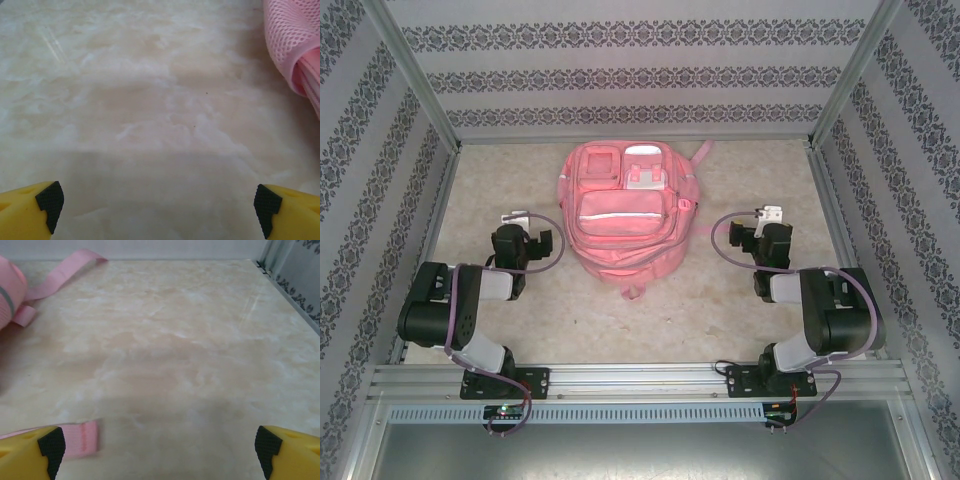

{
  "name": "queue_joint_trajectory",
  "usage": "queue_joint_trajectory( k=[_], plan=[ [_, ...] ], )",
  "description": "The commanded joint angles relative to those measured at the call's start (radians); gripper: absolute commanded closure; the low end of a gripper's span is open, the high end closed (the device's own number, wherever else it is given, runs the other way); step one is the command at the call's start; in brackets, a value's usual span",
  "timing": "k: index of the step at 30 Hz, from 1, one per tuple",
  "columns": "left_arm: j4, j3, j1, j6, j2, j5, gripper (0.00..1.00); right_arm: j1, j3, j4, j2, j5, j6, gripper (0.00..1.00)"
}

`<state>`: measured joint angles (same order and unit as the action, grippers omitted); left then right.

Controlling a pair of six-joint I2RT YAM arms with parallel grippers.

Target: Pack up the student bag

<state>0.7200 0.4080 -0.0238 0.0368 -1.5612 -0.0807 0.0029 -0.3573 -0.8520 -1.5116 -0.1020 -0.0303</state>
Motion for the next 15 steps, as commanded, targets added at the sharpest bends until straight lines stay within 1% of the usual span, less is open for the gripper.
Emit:
queue_joint_trajectory(
  k=[1,2,3,15],
  plan=[
    [0.129,0.002,0.019,-0.031,-0.004,0.067,0.01,0.005,-0.015,-0.058,0.007,0.029,-0.021,0.02],
    [0.098,0.008,0.019,-0.030,0.005,0.071,0.01,0.008,-0.014,-0.067,0.004,0.027,-0.018,0.02],
    [0.119,0.005,0.019,-0.031,-0.002,0.069,0.01,0.009,-0.013,-0.074,0.001,0.023,-0.016,0.02],
    [0.114,0.004,0.020,-0.032,0.000,0.072,0.01,0.023,-0.022,-0.055,0.002,0.013,-0.002,0.02]
  ],
)
